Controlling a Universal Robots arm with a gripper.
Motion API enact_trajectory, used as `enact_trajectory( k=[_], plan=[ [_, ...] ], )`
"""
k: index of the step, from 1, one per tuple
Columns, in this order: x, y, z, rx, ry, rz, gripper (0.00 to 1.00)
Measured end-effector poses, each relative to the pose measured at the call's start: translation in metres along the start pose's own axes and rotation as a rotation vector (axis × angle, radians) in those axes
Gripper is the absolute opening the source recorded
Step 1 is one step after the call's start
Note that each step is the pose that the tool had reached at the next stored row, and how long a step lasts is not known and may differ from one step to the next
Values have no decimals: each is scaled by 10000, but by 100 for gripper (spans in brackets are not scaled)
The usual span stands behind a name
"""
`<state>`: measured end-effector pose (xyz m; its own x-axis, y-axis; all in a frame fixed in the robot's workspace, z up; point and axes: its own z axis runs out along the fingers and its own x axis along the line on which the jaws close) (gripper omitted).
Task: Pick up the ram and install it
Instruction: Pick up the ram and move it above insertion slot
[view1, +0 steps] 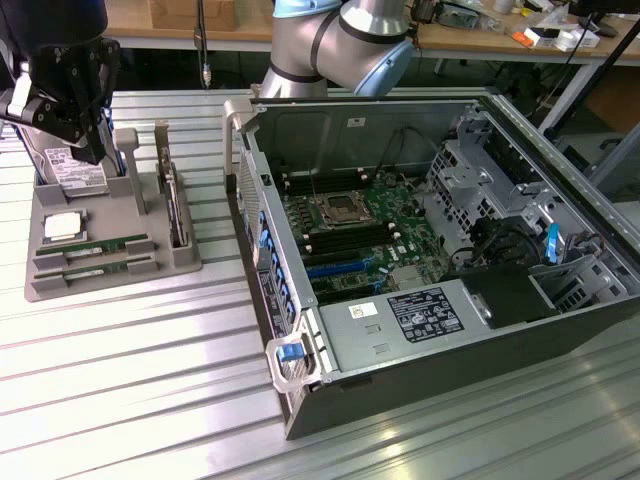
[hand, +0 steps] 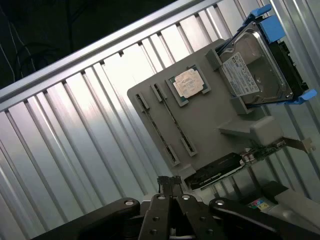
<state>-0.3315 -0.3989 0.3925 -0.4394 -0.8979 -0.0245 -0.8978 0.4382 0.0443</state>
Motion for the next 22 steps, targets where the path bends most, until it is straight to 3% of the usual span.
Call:
enact_trajectory(
  k=[6,10,22],
  plan=[
    [0,0,0,-23,41,-916,10],
    [0,0,0,-46,82,-1859,10],
    [0,0,0,-87,157,-3546,10]
  ],
)
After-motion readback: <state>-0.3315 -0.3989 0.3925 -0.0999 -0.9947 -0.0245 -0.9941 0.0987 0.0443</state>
